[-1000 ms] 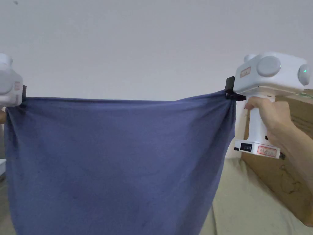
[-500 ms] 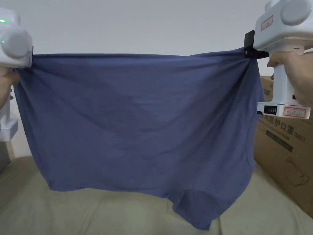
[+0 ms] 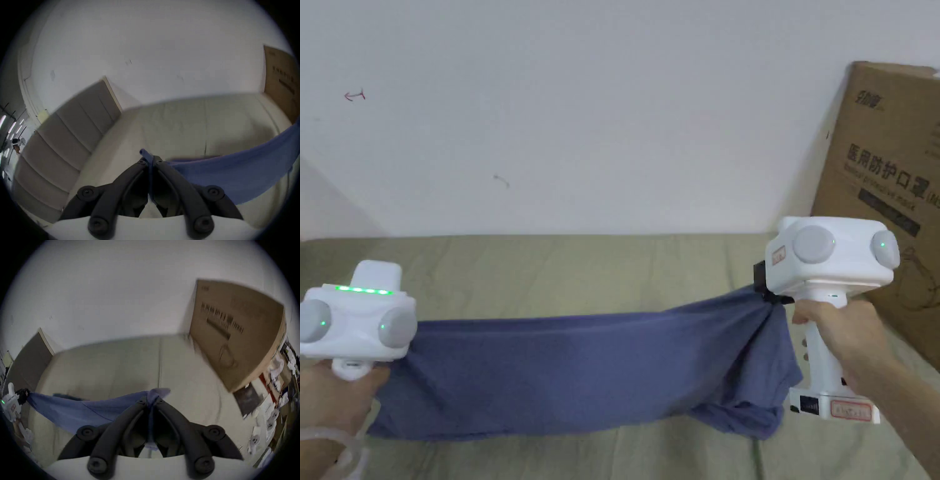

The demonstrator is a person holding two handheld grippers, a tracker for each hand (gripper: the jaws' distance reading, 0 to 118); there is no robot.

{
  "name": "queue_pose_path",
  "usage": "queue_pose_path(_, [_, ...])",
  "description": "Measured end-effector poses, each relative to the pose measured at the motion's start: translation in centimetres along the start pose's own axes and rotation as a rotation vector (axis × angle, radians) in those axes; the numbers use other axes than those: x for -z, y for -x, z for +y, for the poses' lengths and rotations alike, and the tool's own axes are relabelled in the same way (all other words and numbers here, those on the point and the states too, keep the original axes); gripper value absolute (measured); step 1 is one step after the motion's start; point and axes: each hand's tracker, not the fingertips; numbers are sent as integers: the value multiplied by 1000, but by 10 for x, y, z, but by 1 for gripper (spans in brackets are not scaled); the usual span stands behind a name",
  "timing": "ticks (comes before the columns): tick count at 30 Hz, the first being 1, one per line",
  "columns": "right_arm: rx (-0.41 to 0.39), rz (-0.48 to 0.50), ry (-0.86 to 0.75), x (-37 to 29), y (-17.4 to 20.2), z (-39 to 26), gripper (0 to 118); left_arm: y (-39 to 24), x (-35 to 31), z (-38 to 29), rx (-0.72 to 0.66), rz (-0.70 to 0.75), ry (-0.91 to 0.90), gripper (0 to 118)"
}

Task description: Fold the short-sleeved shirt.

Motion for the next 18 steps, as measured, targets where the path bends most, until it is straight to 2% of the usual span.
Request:
queue_pose_path(4, [-40, -21, 93, 39, -1, -56, 4, -15, 11, -56, 30, -23, 99, 3])
queue_pose_path(8, [3, -7, 137, 41, -12, -101, 4, -4, -8, -93, 31, -35, 120, 3])
queue_pose_path(12, [9, -8, 108, 9, -19, -142, 4, 19, -48, -119, -10, -73, 117, 3])
queue_pose_path(16, [-83, -16, 94, -47, -20, -199, 4, 44, -105, -159, -25, -98, 93, 3])
queue_pose_path(18, [-67, -11, 84, -76, -25, -232, 4, 55, -136, -181, -10, -111, 87, 3])
